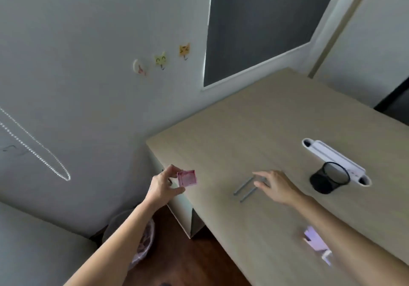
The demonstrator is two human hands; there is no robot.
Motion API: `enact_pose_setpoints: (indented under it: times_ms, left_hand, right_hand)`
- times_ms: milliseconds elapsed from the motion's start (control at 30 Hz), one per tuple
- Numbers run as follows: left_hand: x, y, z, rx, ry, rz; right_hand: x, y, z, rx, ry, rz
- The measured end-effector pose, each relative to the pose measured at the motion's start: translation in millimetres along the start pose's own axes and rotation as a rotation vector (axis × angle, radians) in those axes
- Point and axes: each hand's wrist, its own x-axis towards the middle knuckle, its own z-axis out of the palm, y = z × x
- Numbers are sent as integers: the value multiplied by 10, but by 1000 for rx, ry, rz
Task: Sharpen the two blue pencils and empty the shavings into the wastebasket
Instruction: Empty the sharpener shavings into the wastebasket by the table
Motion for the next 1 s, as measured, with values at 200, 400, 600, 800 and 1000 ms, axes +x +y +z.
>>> enact_pose_setpoints:
  times_ms: [200,400,600,800,1000]
  left_hand:
    - [-17,833,1157,-42,-229,163]
    - [-109,1205,2167,-11,-491,166]
    - [-141,1316,2622,42,-584,132]
    - [-19,1429,3010,60,-669,148]
    - [147,1519,3161,51,-741,172]
  right_hand:
    - [-1031,1153,-306,-22,68,356]
    - [-1658,1526,281,63,-46,578]
    - [-1545,1560,482,152,107,626]
    - [-1575,1564,509,191,139,612]
    - [-1604,1529,449,276,192,593]
